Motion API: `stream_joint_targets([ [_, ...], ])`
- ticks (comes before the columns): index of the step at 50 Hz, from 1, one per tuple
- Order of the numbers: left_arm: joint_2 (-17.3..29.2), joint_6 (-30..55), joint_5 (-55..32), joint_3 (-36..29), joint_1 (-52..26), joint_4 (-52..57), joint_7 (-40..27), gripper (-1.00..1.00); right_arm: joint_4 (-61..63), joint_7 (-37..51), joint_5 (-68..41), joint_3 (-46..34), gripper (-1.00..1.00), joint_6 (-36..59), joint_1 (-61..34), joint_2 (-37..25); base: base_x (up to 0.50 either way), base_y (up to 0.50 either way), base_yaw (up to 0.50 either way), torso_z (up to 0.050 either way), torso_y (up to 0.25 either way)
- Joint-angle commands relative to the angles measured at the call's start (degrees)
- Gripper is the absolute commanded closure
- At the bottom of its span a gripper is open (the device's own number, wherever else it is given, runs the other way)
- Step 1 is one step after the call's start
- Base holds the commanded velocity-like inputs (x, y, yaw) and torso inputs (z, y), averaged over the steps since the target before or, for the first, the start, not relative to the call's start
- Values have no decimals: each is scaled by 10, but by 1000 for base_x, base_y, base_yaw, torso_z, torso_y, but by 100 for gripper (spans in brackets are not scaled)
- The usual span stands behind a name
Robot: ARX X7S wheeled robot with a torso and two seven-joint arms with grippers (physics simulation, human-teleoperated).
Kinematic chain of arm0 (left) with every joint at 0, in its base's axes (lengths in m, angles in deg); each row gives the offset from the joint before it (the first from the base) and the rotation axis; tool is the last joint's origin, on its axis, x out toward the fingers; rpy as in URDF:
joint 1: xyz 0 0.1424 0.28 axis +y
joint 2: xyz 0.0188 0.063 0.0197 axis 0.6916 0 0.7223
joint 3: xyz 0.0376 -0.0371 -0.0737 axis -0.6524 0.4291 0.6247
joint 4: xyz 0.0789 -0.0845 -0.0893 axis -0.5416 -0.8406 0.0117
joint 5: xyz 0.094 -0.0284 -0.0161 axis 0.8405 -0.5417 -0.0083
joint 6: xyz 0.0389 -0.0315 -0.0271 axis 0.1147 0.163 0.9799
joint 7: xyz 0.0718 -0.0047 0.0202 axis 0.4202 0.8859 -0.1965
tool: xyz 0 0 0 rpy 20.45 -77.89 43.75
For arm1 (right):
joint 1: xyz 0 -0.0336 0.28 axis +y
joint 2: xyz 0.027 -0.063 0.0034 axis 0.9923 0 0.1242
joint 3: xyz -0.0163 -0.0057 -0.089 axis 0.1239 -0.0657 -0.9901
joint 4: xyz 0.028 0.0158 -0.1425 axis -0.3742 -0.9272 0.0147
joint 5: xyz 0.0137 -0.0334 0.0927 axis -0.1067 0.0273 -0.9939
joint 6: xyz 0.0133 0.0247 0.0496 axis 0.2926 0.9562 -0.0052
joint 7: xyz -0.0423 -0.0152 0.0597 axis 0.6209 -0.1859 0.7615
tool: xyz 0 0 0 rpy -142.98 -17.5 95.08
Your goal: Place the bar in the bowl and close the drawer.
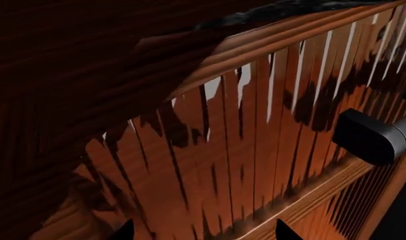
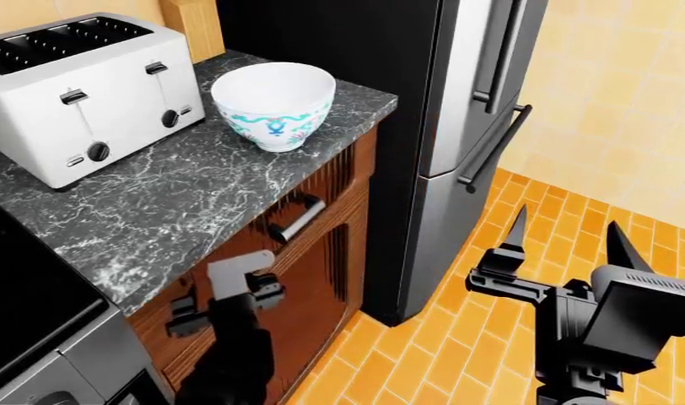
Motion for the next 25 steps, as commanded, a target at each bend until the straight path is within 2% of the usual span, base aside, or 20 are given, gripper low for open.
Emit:
stream_joint_targets([
  [1, 20, 29, 228, 305, 6, -20, -19, -100, 2, -2, 1, 3, -100, 2, 3, -1, 0, 0, 0, 0, 0],
  [7, 10, 41, 365, 454, 10, -20, -1, -100, 2, -4, 1, 5, -100, 4, 3, 0, 1, -2, 2, 0, 2],
  [12, 6, 50, 452, 542, 10, -20, 12, -100, 1, -5, 1, 7, -100, 6, 3, 3, 10, -6, 7, 0, 0],
  [18, 1, 57, 518, 616, 11, -20, 25, -100, -2, -6, 1, 8, -100, 10, 2, 8, 16, -11, 13, 0, 0],
  [25, -2, 62, 563, 664, 12, -20, 32, -100, 0, -7, 1, 10, -100, 12, 2, 8, 23, -8, 17, 0, 0],
])
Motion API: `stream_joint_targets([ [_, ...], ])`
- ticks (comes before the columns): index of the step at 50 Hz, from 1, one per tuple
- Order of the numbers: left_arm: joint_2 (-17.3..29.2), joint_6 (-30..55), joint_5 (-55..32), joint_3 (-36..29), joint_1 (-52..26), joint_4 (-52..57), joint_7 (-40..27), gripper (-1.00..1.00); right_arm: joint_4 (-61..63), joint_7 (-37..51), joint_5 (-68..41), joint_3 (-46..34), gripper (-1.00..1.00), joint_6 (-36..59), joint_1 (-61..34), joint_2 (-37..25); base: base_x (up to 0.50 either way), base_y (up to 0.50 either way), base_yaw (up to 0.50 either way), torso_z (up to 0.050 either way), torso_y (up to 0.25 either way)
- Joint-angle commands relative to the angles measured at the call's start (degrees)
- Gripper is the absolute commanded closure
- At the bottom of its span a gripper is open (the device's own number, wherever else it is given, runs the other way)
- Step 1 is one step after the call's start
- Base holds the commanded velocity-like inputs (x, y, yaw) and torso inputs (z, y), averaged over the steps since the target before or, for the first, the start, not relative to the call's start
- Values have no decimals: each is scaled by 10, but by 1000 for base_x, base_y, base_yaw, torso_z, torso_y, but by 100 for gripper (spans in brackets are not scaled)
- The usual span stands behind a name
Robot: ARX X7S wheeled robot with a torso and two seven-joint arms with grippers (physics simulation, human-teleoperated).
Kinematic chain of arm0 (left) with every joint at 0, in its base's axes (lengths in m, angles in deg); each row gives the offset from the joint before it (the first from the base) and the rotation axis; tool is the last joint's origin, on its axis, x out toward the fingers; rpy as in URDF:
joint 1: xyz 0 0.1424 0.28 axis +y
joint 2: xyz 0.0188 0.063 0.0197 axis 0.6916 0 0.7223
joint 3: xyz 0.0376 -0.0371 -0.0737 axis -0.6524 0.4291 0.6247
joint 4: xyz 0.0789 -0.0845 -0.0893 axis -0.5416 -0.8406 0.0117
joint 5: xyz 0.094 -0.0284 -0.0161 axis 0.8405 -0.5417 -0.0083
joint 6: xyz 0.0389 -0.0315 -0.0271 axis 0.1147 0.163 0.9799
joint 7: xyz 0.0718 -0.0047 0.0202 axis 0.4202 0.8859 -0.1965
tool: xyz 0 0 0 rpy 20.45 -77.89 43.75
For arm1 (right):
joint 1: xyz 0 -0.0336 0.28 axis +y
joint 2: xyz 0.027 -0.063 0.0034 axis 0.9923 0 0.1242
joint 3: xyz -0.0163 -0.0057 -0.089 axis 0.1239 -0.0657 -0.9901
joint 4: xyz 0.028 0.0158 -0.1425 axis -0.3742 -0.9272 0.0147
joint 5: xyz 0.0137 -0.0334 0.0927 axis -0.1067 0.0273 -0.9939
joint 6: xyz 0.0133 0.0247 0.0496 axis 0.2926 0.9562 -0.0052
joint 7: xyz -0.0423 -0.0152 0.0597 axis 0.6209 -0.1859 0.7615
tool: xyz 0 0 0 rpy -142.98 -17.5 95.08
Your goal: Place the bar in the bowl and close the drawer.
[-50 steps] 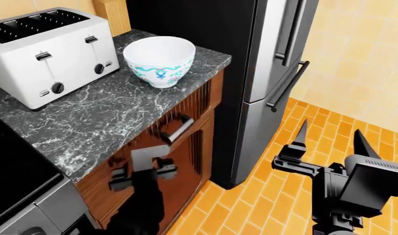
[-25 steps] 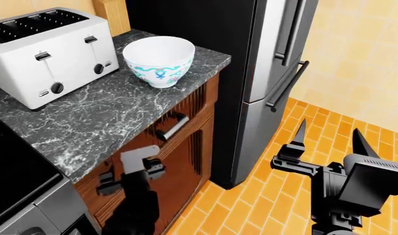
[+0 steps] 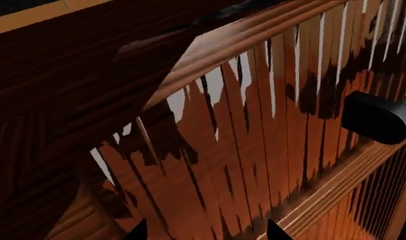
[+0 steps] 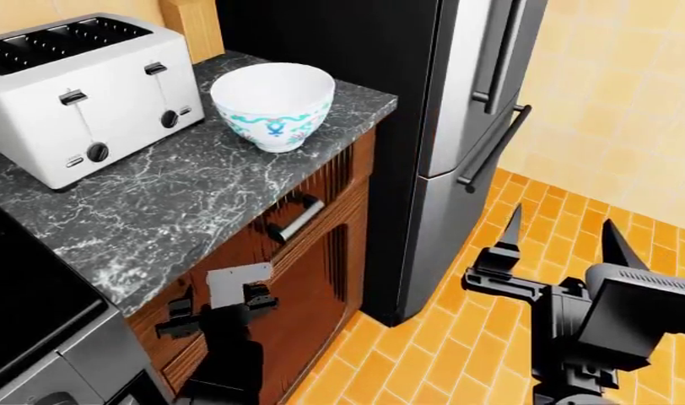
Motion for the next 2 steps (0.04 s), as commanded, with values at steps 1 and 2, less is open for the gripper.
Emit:
stream_joint_targets([
  [1, 9, 9, 101, 246, -34, -26, -33, -100, 1, -3, 0, 6, -100, 3, 3, 1, 21, -3, 17, 0, 0],
  [2, 9, 8, 103, 251, -34, -26, -30, -100, 0, -3, 0, 6, -100, 4, 3, 1, 21, -4, 17, 0, 0],
])
